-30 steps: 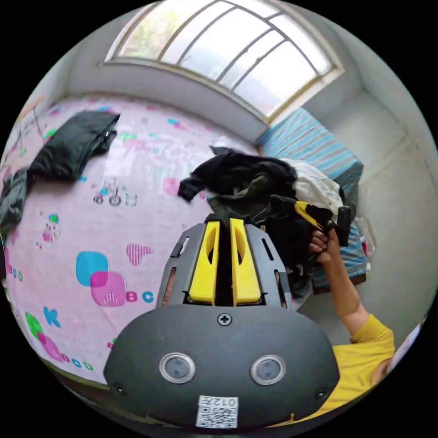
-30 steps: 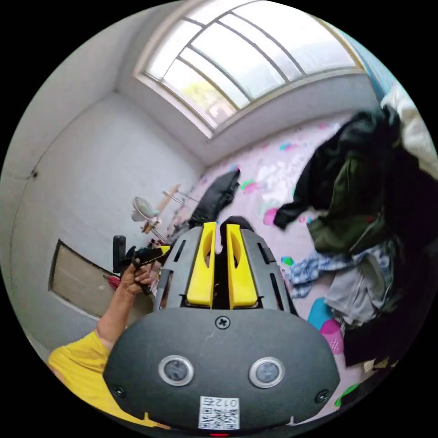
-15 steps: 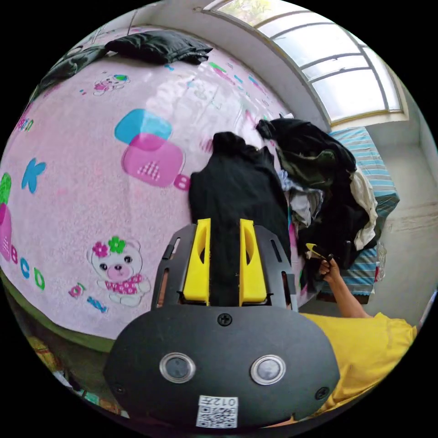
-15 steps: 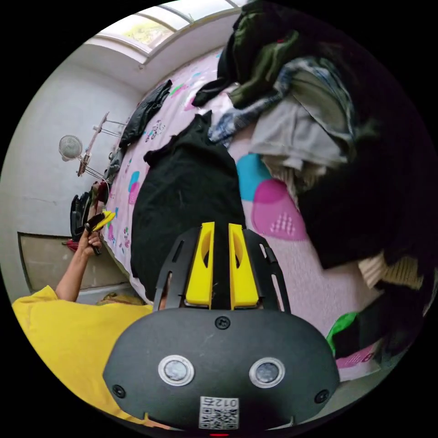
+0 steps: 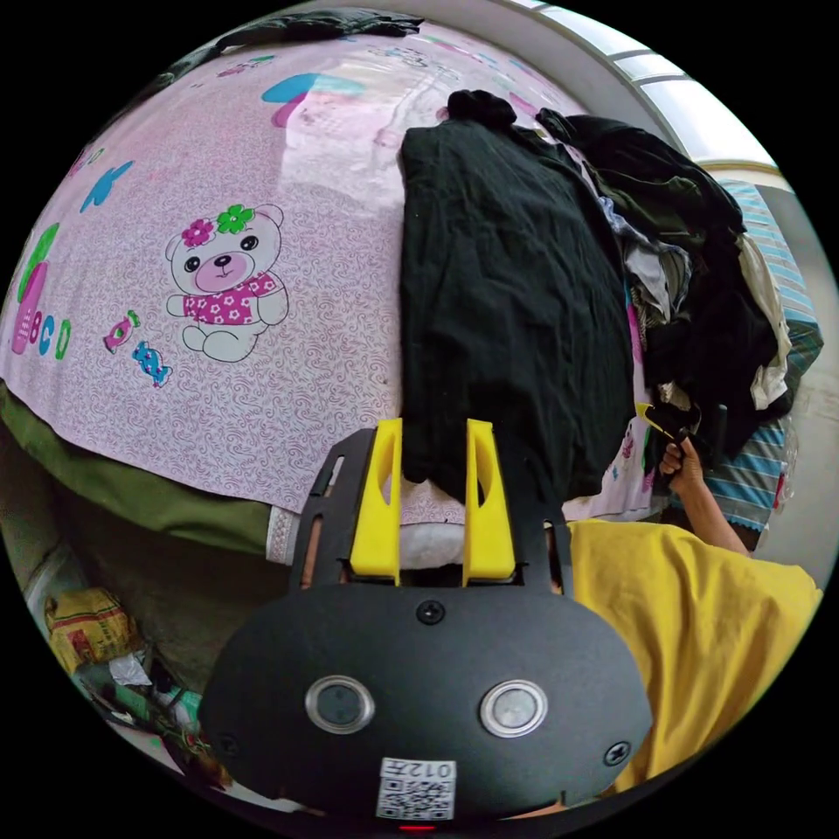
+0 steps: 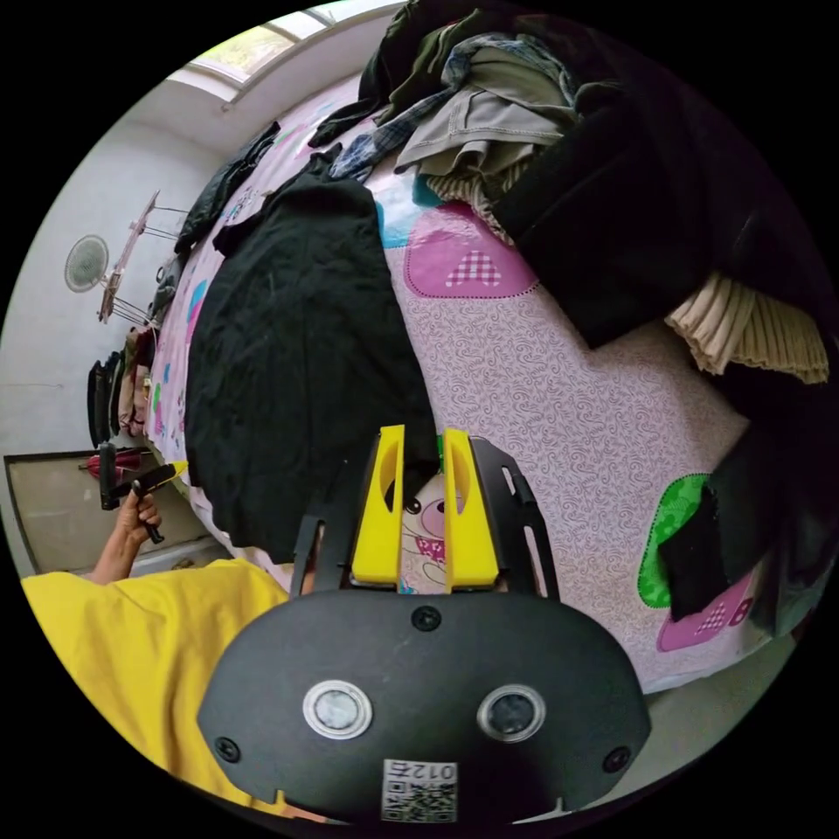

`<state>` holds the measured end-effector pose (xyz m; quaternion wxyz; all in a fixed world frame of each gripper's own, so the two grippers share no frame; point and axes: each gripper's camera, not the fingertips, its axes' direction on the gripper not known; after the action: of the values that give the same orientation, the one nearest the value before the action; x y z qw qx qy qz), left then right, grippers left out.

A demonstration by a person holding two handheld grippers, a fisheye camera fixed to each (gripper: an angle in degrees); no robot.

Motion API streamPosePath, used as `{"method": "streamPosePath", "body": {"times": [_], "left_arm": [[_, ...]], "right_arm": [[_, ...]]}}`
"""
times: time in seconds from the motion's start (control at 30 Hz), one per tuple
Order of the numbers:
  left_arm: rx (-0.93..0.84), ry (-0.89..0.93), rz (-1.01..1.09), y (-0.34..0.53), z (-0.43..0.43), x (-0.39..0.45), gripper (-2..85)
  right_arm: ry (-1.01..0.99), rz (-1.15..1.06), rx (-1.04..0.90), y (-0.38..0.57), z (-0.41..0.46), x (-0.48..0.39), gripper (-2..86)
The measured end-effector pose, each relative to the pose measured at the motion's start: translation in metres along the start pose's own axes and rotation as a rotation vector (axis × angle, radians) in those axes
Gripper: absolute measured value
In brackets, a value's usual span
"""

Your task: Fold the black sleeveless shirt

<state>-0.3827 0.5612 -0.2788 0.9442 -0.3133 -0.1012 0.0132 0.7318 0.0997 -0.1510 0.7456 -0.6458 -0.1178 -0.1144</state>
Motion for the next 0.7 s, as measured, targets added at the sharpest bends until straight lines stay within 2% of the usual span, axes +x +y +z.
{"method": "streamPosePath", "body": {"times": [0.07,0.13,0.2,0.33,0.5,0.7], "left_arm": [[0.036,-0.019,-0.01,-0.008,-0.007,0.002,10.0],[0.063,-0.021,-0.031,-0.012,-0.011,-0.001,9.9],[0.041,-0.019,-0.032,-0.018,-0.009,-0.003,9.7],[-0.04,0.009,-0.005,-0.041,0.011,0.006,7.8],[-0.145,-0.086,0.049,-0.07,0.034,0.03,3.0],[-0.241,-0.104,0.101,-0.089,0.043,0.043,0.4]], "right_arm": [[0.012,-0.019,-0.042,-0.01,0.007,-0.007,5.6],[0.117,-0.072,-0.073,-0.021,0.013,-0.019,3.3],[0.138,-0.088,-0.088,-0.029,0.014,-0.025,2.3],[0.13,-0.094,-0.104,-0.047,0.012,-0.027,1.2],[0.135,-0.091,-0.123,-0.064,0.01,-0.029,0.9],[0.184,-0.176,-0.238,-0.081,-0.004,-0.034,0.7]]}}
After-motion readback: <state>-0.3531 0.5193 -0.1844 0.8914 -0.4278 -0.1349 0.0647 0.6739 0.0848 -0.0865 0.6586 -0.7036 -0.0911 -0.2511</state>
